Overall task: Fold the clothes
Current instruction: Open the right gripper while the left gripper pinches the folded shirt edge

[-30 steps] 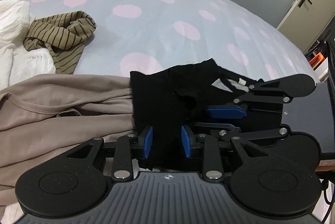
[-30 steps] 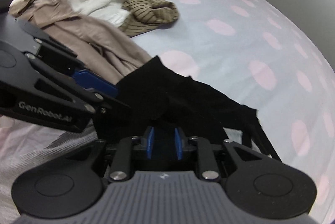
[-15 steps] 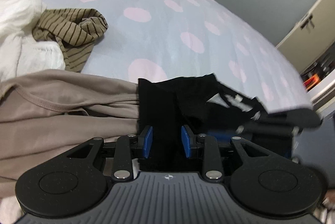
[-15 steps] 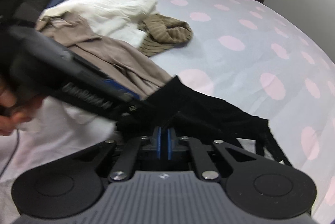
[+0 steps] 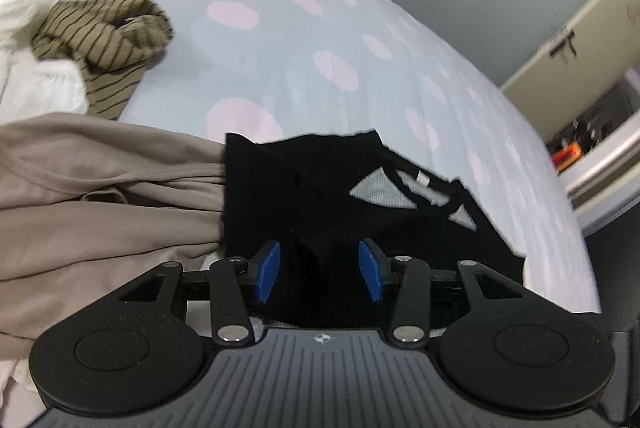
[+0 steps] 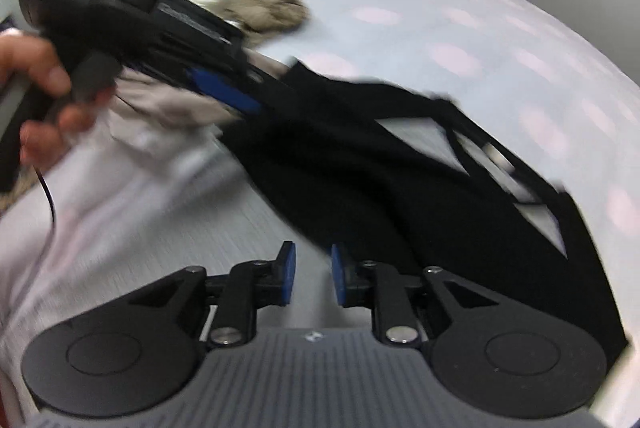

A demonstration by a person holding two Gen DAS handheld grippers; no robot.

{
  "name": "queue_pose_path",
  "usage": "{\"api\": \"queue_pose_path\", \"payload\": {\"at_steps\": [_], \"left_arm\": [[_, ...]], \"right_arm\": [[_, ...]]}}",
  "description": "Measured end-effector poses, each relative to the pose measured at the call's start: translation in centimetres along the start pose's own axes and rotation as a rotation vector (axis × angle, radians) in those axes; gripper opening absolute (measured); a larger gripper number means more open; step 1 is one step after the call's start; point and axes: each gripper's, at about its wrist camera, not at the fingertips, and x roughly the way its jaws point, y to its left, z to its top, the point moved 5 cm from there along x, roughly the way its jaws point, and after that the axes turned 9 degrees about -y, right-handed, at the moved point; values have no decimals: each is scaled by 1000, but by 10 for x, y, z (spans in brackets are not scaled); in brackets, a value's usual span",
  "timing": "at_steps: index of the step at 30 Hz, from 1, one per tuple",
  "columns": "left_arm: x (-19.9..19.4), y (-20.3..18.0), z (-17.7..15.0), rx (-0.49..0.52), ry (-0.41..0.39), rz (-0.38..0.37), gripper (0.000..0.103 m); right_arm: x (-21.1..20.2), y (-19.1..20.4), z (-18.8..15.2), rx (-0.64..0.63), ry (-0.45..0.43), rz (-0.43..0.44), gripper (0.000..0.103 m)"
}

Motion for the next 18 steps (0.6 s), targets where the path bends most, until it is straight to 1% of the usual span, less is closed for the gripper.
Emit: {"api": "queue_pose_path", "payload": {"at_steps": [5, 6, 8, 10, 11, 13, 15, 18], "left_arm": [[11, -2, -11, 43, 7, 33, 39], [13, -1, -13, 47, 5, 40, 34], [16, -1, -16, 67, 1, 55, 31], [17, -3, -17, 106, -6, 75, 20], [17, -5, -17, 130, -12, 87, 18], [16, -7, -17, 161, -22, 98, 9], [14, -8, -16, 163, -32, 88, 5], [13, -10, -14, 181, -45, 84, 3]], "right_arm": [[-48, -40, -45, 45, 3, -187, 22], [-55, -47, -52, 40, 7, -217, 22], [-68, -62, -66, 11, 27, -282, 22], [-75, -77, -74, -5, 48, -336, 22], [-76, -84, -77, -5, 49, -357, 22], [-79, -98, -81, 1, 46, -397, 22], [-76, -108, -80, 0, 40, -424, 22], [-65, -110, -79, -31, 42, -433, 22]]}}
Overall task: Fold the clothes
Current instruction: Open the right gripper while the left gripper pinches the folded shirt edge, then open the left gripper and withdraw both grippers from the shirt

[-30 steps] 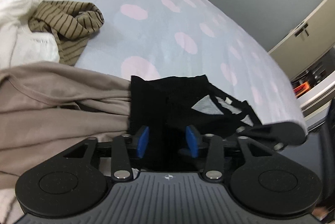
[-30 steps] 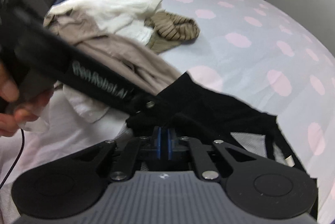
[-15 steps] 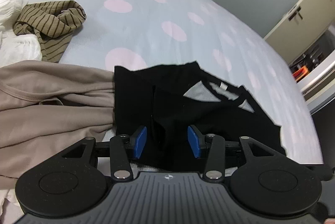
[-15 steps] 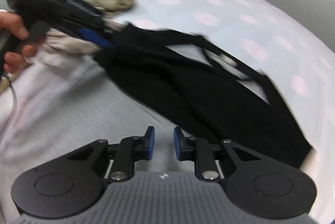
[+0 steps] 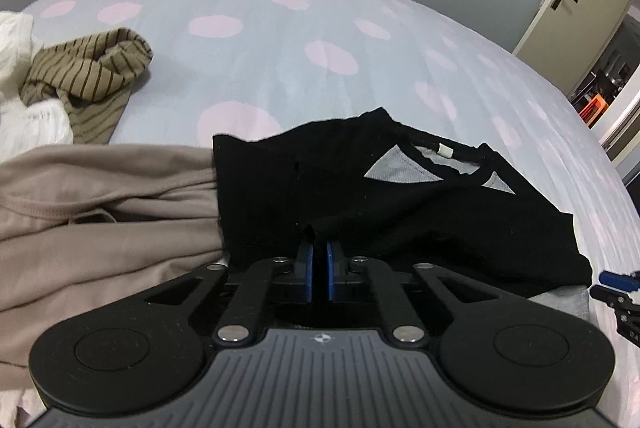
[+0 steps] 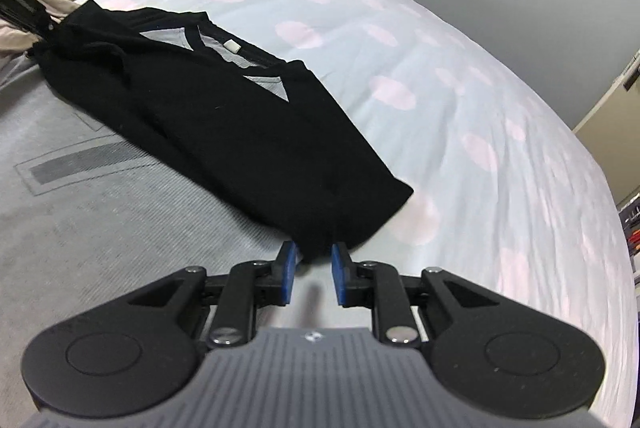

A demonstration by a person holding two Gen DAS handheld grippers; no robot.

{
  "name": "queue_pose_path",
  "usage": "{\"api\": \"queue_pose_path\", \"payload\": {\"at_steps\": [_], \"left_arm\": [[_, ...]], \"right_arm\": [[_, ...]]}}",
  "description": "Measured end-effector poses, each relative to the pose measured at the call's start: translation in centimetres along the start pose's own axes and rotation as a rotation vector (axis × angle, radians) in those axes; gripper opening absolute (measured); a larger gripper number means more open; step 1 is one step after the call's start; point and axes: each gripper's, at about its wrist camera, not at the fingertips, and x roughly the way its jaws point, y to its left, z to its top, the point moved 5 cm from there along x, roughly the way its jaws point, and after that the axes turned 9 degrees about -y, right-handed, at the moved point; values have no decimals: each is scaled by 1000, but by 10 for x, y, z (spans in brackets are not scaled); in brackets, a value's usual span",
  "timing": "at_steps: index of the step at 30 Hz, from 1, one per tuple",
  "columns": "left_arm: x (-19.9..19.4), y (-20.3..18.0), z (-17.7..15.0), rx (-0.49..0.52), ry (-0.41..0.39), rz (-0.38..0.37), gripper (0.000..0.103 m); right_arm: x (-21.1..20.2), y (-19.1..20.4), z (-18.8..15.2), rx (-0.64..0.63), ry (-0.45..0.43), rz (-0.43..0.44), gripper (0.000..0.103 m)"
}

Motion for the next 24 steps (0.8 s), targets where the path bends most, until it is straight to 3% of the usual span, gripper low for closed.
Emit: {"api": "queue_pose_path", "payload": {"at_steps": [4, 5, 7, 12, 15, 21, 24], "left_arm": [[0, 1, 4, -19, -12, -12, 3], [-1, 2, 5, -33, -17, -15, 3], [-4, 5, 8, -59, -29, -30, 2], [-8, 5, 13, -58, -1, -34, 2], [-1, 7, 6, -34, 32, 6, 2], [0, 9, 2, -19, 80, 17, 2], [-5, 5, 5, -23, 68, -28, 3]], "right_arm": [[11, 9, 2, -80, 1, -18, 21], [12, 8, 1, -75, 6, -26, 13], [11, 1, -1, -29, 12, -46, 6], [4, -28, -13, 104, 43, -108, 5], [6, -33, -25, 183, 66, -65, 5], [11, -27, -33, 220, 68, -26, 11], [1, -29, -33, 236, 70, -15, 24]]}}
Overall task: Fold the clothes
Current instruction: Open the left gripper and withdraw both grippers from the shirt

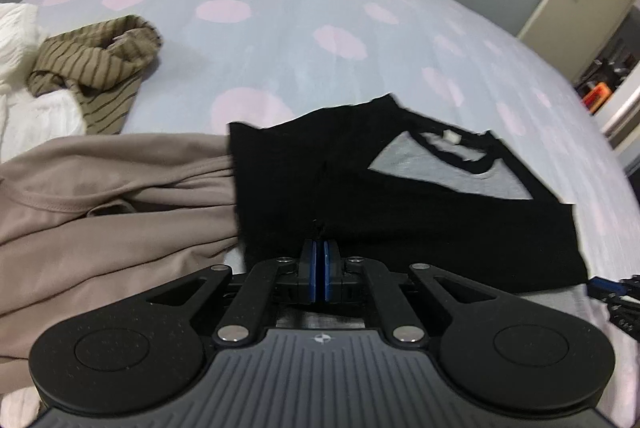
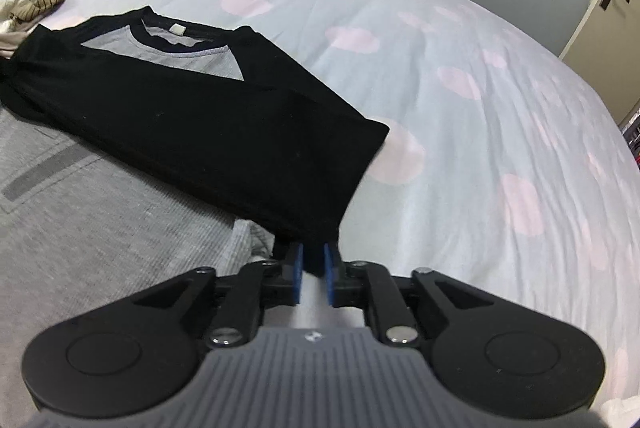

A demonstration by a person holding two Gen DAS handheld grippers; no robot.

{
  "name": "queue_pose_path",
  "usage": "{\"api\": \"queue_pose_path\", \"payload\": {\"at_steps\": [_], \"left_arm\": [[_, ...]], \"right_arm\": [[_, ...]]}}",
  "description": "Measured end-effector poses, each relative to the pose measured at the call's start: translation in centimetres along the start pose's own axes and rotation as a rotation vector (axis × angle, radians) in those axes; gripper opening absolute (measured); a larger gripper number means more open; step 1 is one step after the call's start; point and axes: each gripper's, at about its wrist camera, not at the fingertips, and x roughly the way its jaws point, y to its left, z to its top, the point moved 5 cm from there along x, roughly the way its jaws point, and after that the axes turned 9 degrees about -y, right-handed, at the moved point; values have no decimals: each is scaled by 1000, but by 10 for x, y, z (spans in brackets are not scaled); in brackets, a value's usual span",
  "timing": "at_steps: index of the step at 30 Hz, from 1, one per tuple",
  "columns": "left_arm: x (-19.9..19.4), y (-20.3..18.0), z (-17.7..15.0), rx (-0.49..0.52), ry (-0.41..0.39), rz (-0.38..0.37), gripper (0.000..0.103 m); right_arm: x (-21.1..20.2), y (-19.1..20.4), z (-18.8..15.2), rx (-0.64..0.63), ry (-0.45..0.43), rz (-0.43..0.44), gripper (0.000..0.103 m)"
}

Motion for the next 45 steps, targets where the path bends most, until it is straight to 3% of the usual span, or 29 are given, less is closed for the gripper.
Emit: {"api": "queue_pose_path", "payload": {"at_steps": [3, 6, 8, 10, 15, 18, 20, 21, 31, 40, 45], "left_arm": [[1, 0, -1, 14, 1, -5, 5], [1, 3, -1, -5, -18, -2, 19], [0, 6, 2, -54, -44, -26, 22], [1, 4, 4, -74, -71, -49, 23], [12, -4, -1, -7, -111, 3, 23], [20, -4, -6, -17, -95, 12, 22], [20, -6, -6, 5, -106, 13, 15], [20, -7, -6, 16, -112, 12, 9], [11, -23, -3, 142, -177, 35, 6], [-25, -31, 25, 133, -321, -1, 6], [-14, -7, 23, 72, -283, 48, 6]], "right_arm": [[-15, -2, 1, 11, -20, 3, 31], [-23, -8, 5, 78, -44, 15, 32], [-22, -15, 10, 117, -51, 10, 32], [-13, -24, 18, 164, -52, 1, 32], [22, -46, 40, 284, -49, 5, 32], [42, -57, 48, 344, -37, -1, 32], [53, -61, 52, 380, -24, 1, 32], [56, -61, 53, 383, -18, 2, 32], [58, -51, 38, 348, 8, 19, 32], [50, -62, 44, 377, -6, 21, 34], [55, -62, 47, 396, -2, 42, 34]]}}
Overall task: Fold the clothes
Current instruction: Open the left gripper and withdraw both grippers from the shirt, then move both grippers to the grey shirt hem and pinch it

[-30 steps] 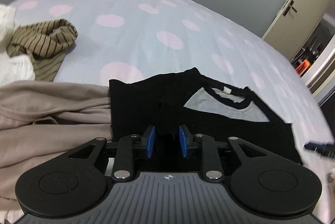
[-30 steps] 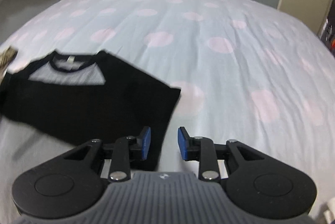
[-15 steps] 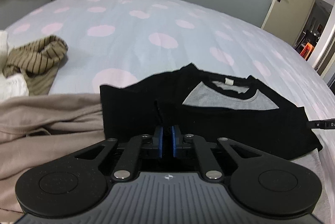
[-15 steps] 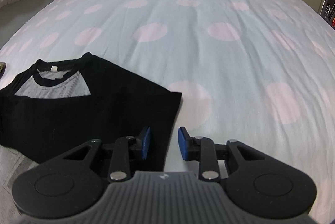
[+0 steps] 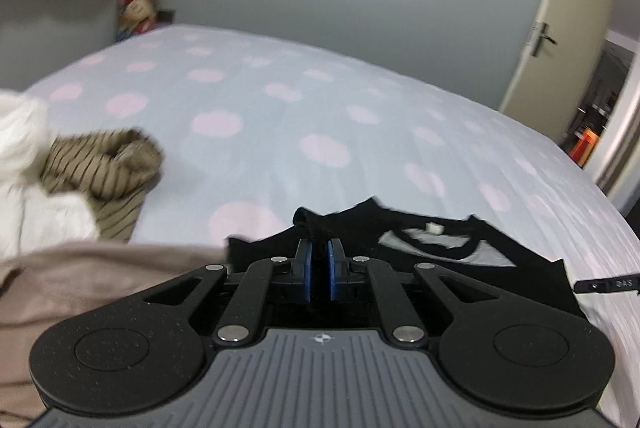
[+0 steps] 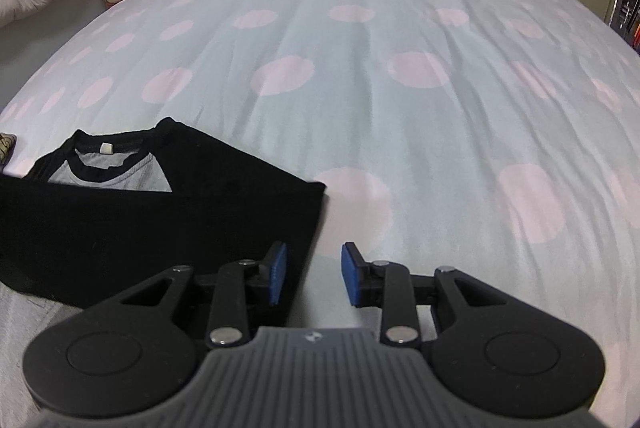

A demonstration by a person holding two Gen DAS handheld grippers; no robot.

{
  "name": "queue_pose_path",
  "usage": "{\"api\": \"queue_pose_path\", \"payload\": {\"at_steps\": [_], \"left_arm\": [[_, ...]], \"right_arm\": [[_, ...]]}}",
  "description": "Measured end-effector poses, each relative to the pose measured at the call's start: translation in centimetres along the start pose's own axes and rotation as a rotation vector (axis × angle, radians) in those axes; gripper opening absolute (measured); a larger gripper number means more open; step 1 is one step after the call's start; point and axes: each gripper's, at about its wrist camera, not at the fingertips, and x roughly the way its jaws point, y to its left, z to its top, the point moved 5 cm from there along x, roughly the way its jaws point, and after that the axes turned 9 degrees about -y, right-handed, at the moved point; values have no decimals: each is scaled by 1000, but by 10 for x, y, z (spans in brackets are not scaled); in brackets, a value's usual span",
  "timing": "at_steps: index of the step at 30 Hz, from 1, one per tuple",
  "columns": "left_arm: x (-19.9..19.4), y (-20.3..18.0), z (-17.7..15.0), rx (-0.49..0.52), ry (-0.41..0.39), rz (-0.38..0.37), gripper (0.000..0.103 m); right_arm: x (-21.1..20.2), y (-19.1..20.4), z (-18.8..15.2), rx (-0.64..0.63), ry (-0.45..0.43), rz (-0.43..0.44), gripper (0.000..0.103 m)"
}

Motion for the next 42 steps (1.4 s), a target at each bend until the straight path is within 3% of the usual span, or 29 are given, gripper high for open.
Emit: {"api": "queue_pose_path", "payload": {"at_steps": [6, 13, 17, 20, 22, 24, 27, 32, 38, 42], "left_arm": [[8, 11, -12, 9, 49, 63, 6], [8, 23, -17, 18, 71, 137, 6], [14, 26, -26, 24, 93, 141, 7], [17, 27, -32, 36, 111, 148, 9], [16, 28, -30, 39, 116, 159, 18], [12, 30, -28, 28, 125, 165, 25], [-3, 31, -25, 23, 127, 174, 44], [-31, 31, -32, -45, 195, 128, 44], [-77, 17, -60, -39, 311, 96, 44], [-107, 12, -89, -73, 432, 87, 44]], "right_arm": [[13, 2, 2, 79, 15, 41, 34], [18, 18, 8, 14, -6, 39, 33], [26, 17, 4, 13, 21, 36, 33], [25, 14, 3, 5, 26, 20, 33], [21, 11, 3, -7, 27, -22, 33], [13, 6, 2, -9, 27, -42, 33], [-7, 2, -1, -5, 19, -34, 33], [-47, 7, -23, -24, 28, 4, 34], [-104, 21, -66, 13, 108, 107, 34], [-136, 31, -98, -2, 161, 143, 36]]}}
